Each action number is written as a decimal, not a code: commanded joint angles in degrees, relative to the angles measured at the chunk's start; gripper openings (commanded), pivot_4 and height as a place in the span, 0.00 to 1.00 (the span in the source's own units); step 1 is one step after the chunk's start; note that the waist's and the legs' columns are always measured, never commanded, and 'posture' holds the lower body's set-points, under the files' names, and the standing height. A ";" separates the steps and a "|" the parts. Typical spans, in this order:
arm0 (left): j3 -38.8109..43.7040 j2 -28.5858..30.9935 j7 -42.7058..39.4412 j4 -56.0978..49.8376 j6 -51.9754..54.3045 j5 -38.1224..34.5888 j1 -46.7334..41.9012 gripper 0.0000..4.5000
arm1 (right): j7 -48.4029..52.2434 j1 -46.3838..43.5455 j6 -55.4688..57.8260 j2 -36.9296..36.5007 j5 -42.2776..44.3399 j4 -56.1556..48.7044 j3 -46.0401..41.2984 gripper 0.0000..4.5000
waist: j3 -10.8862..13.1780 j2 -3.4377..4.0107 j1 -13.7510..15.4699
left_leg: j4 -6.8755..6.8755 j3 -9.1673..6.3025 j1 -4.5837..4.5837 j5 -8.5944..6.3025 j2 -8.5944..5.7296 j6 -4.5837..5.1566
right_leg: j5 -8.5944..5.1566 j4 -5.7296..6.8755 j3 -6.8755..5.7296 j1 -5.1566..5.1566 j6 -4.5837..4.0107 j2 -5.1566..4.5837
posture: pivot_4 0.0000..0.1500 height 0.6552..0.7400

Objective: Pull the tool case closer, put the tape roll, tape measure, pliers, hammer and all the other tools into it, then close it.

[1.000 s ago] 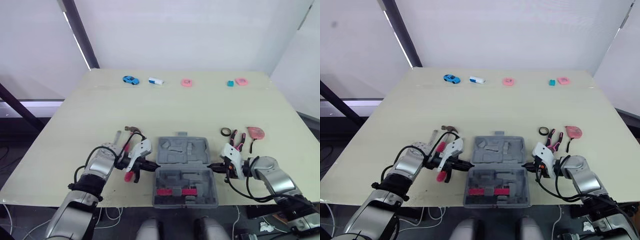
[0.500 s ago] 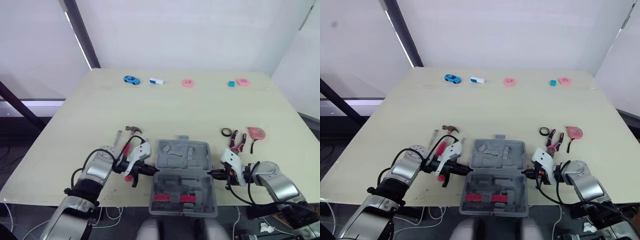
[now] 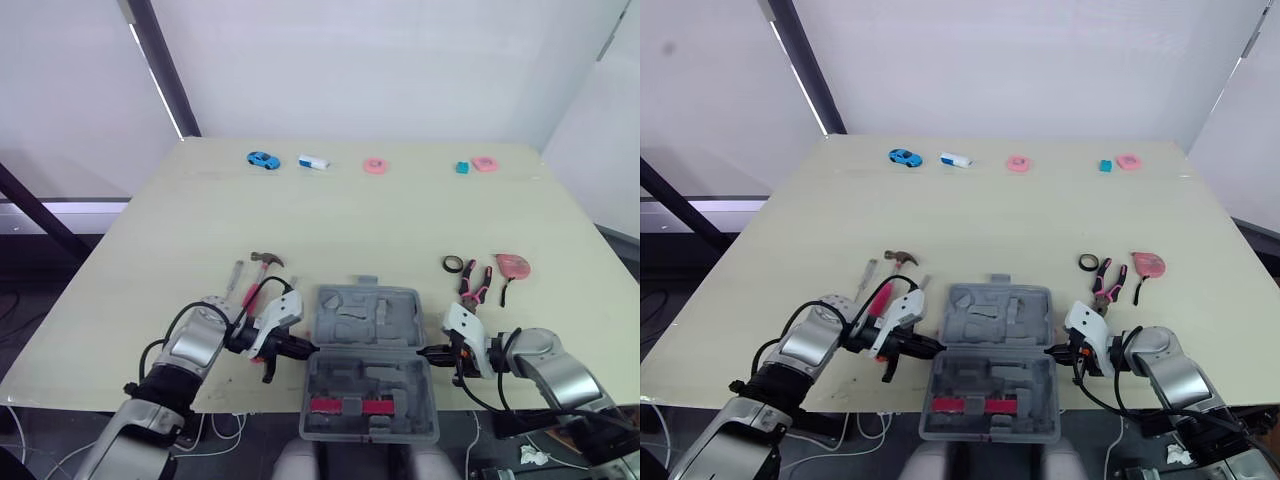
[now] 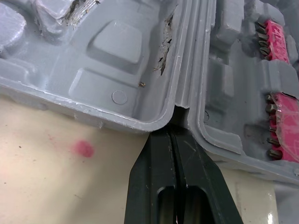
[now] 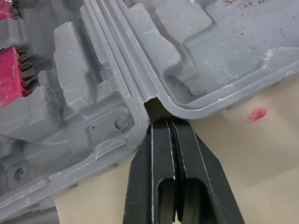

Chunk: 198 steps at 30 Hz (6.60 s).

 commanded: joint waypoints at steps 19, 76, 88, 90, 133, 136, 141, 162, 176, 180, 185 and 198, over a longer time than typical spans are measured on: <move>-2.47 -0.40 -0.96 -0.96 -1.01 -2.12 -0.25 0.01 | -0.21 1.12 0.93 -1.37 2.44 -3.43 0.11 0.00 | 0.00 0.00 0.06 | 0.00 0.00 0.00 0.00 0.00 0.00 | 0.00 0.00 0.00 0.00 0.00 0.00 | 1.00 0.99; 2.18 3.86 1.19 -1.25 -3.35 -5.26 0.58 0.01 | -3.92 6.90 -9.21 -4.77 4.76 -2.88 -8.49 0.00 | -0.01 -0.01 0.03 | 0.01 0.00 0.03 0.00 0.01 0.00 | 0.00 0.00 0.02 0.02 -0.01 0.00 | 1.00 0.99; 25.24 5.25 10.75 -17.18 -0.35 -21.72 14.62 0.01 | -10.54 21.08 -15.59 -2.75 15.21 -8.45 -29.93 0.00 | -0.01 0.00 0.01 | -0.02 0.00 0.09 0.00 0.08 0.00 | -0.02 0.00 0.01 0.05 -0.01 0.00 | 1.00 0.99; 29.41 5.80 12.99 -19.65 1.87 -24.03 18.16 0.01 | -11.67 23.97 -18.12 -1.83 15.50 -8.50 -33.25 0.00 | -0.02 0.00 0.01 | -0.01 0.01 0.12 0.00 0.08 0.00 | -0.04 -0.02 0.01 0.09 -0.05 -0.01 | 1.00 0.99; 46.60 9.76 12.10 -17.19 -5.67 -31.24 36.26 0.98 | -0.99 30.40 -21.54 -6.99 26.54 -3.50 -44.62 0.98 | -0.11 0.09 0.05 | -0.14 0.17 0.19 -0.02 0.11 -0.02 | -0.26 -0.16 -0.21 -0.01 -0.09 -0.47 | 1.00 0.99; 44.55 9.85 10.68 -17.90 -6.98 -30.68 35.13 0.98 | -1.62 26.77 -16.99 -10.87 26.05 -5.05 -42.45 0.98 | -0.10 0.10 -0.10 | -0.14 0.21 0.18 -0.02 0.10 -0.02 | -0.19 -0.22 -0.13 -0.01 -0.19 -0.53 | 1.00 0.99; 41.62 9.33 10.93 -21.55 -6.93 -31.39 33.82 0.98 | -1.89 20.78 -12.94 -16.24 23.25 -4.93 -38.45 0.98 | -0.11 0.03 0.05 | -0.12 0.31 0.17 -0.02 0.08 -0.01 | -0.17 -0.21 -0.17 -0.01 -0.20 -0.47 | 1.00 0.99; 29.61 7.90 13.34 -33.29 -3.09 -32.87 25.88 0.98 | 8.67 -25.39 -9.21 -25.89 -6.10 16.09 -0.56 0.98 | 0.04 0.15 -0.09 | -0.16 0.46 0.10 -0.01 0.08 0.00 | -0.13 -0.18 -0.05 -0.18 -0.26 -0.32 | 1.00 0.99; 29.79 8.99 14.59 -38.22 0.81 -36.39 25.60 0.98 | 14.16 -47.85 -17.34 -12.36 -21.76 43.90 13.87 0.98 | 0.08 0.19 -0.12 | -0.16 0.52 0.03 -0.01 0.07 -0.01 | -0.13 -0.20 -0.02 -0.20 -0.27 -0.33 | 1.00 0.99; 30.53 7.98 18.18 -41.72 2.62 -38.18 26.96 0.98 | 12.63 -51.65 -19.37 -5.75 -22.71 52.84 14.15 0.98 | 0.10 0.21 -0.42 | -0.16 0.51 0.04 -0.01 0.07 -0.01 | -0.12 -0.18 -0.02 -0.20 -0.26 -0.33 | 1.00 0.99; 30.70 6.59 22.99 -45.75 4.84 -39.57 28.97 0.98 | 7.70 -55.74 -22.96 0.22 -25.73 63.87 14.20 0.98 | 0.11 0.22 -1.11 | -0.14 0.49 0.11 -0.01 0.08 -0.01 | -0.11 -0.03 0.02 -0.19 -0.27 -0.31 | 1.00 0.99; 31.48 4.65 29.91 -49.86 5.33 -40.15 31.19 0.98 | -0.92 -60.20 -22.10 7.70 -28.97 76.24 11.14 0.98 | 0.12 0.24 -1.71 | -0.16 0.48 0.09 0.00 0.07 -0.02 | -0.07 -0.04 0.02 -0.19 -0.21 -0.31 | 1.00 0.99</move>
